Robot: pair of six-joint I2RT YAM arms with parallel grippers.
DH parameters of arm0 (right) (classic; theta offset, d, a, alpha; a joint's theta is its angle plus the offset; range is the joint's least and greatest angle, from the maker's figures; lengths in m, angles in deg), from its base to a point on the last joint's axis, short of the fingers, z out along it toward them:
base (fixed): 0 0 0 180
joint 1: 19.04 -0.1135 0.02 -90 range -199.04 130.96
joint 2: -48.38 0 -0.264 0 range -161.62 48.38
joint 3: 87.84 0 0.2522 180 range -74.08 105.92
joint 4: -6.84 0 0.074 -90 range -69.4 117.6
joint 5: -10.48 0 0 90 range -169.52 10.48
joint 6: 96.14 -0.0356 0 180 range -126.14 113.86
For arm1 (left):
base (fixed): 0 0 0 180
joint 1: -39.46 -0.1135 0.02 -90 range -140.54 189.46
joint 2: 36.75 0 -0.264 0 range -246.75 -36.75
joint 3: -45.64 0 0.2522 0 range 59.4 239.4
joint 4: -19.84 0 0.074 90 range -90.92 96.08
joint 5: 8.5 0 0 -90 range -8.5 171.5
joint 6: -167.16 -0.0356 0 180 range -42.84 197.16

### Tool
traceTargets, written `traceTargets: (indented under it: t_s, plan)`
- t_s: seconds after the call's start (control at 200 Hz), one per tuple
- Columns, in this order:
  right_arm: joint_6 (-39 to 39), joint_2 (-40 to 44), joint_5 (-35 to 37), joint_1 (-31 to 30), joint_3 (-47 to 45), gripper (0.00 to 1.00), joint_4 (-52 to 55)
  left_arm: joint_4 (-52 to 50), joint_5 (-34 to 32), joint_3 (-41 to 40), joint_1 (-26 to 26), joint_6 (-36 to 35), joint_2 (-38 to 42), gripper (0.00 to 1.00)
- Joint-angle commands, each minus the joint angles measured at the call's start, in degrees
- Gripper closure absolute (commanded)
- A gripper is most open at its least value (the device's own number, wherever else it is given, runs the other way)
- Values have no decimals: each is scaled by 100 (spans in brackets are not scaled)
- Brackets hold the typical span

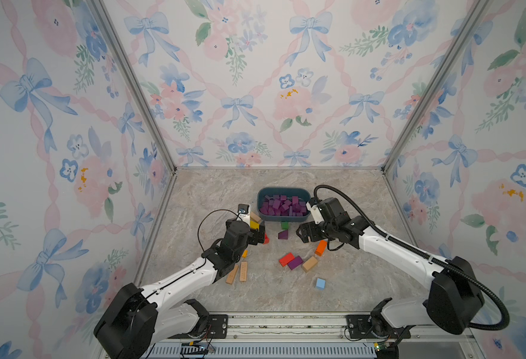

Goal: Pick purple bricks into the storage bin
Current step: Pick up the building block from the center of the board.

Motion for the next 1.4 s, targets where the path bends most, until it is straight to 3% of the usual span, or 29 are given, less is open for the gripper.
traceTargets:
  t_s: [0.0, 0.29, 0.76, 0.94, 1.165, 1.395]
  plan:
    - [130, -286, 281, -116, 283, 5, -195, 556, 35, -358, 13, 127, 299, 2]
    - [181, -1031, 582, -325, 367, 7, -742, 1156, 15, -1256, 14, -103, 835, 2]
    - [263, -2040, 517, -777, 911, 24, -641, 1753, 225, -1677, 2, -211, 826, 2]
    - [714, -2245, 677, -847, 1087, 33, -471, 1761, 199, -1695, 0, -220, 825, 2]
    - [1520, -2543, 743, -892, 1298, 34, -173, 1778, 201, -1709, 0, -209, 805, 2]
    - [1834, -2912, 939, -908, 1746, 34, 119, 1799, 271, -1684, 0, -193, 739, 2]
